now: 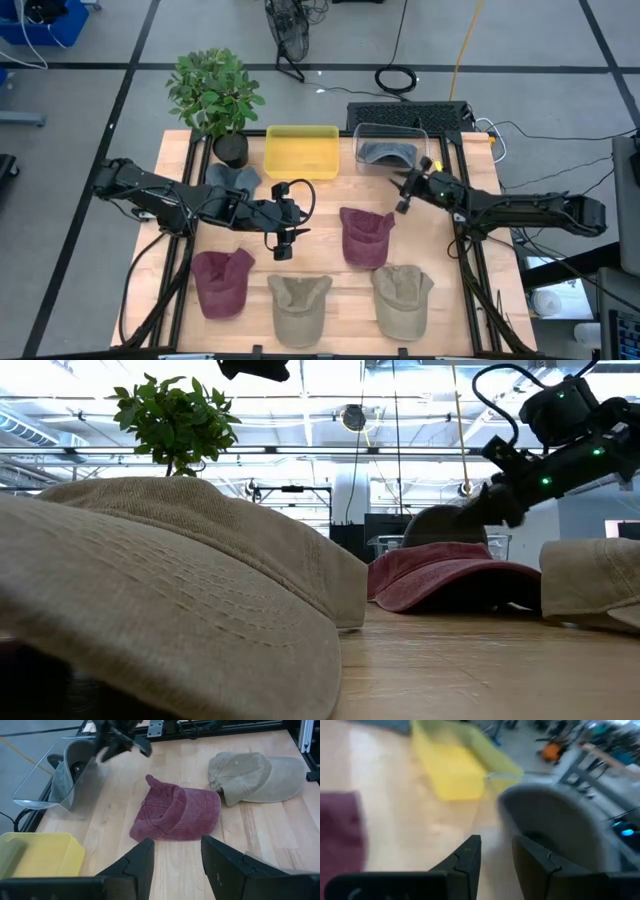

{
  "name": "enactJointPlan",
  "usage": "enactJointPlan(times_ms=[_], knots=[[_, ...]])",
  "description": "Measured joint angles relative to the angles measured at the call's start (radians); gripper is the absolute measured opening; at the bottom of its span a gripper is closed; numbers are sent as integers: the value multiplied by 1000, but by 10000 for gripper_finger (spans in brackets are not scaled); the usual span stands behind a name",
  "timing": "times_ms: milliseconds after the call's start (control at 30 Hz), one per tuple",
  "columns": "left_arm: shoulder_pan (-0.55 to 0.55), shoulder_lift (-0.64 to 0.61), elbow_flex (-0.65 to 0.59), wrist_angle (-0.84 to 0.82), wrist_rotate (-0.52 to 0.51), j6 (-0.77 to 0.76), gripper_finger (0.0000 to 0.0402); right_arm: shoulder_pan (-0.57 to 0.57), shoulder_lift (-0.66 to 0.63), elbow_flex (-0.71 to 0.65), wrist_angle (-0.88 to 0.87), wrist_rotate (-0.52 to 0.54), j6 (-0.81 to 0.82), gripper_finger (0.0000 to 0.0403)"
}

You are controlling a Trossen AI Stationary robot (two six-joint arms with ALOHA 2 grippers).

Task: Pick & Place hat
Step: Adjust the transparent bin on the table

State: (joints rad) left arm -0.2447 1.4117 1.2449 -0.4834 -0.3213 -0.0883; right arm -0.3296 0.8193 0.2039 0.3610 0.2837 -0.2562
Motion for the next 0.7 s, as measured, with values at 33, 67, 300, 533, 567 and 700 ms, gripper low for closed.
enactJointPlan(times_ms=[33, 67, 300, 533, 567, 700], knots=[[0, 0, 0, 0, 0, 0, 166, 13, -4, 0, -26, 3, 18, 98], [0, 0, 0, 0, 0, -1, 166, 24, -7, 0, -55, 12, 45, 97], [0, 0, 0, 2, 0, -11, 166, 57, 3, 0, -138, 144, 367, 80], [0, 0, 0, 6, 0, -11, 166, 56, 48, 0, -166, 335, 549, 52], [0, 0, 0, 6, 0, -8, 166, 56, 56, 0, -167, 348, 551, 50], [0, 0, 0, 6, 0, -2, 166, 37, 88, 0, -163, 350, 542, 44]])
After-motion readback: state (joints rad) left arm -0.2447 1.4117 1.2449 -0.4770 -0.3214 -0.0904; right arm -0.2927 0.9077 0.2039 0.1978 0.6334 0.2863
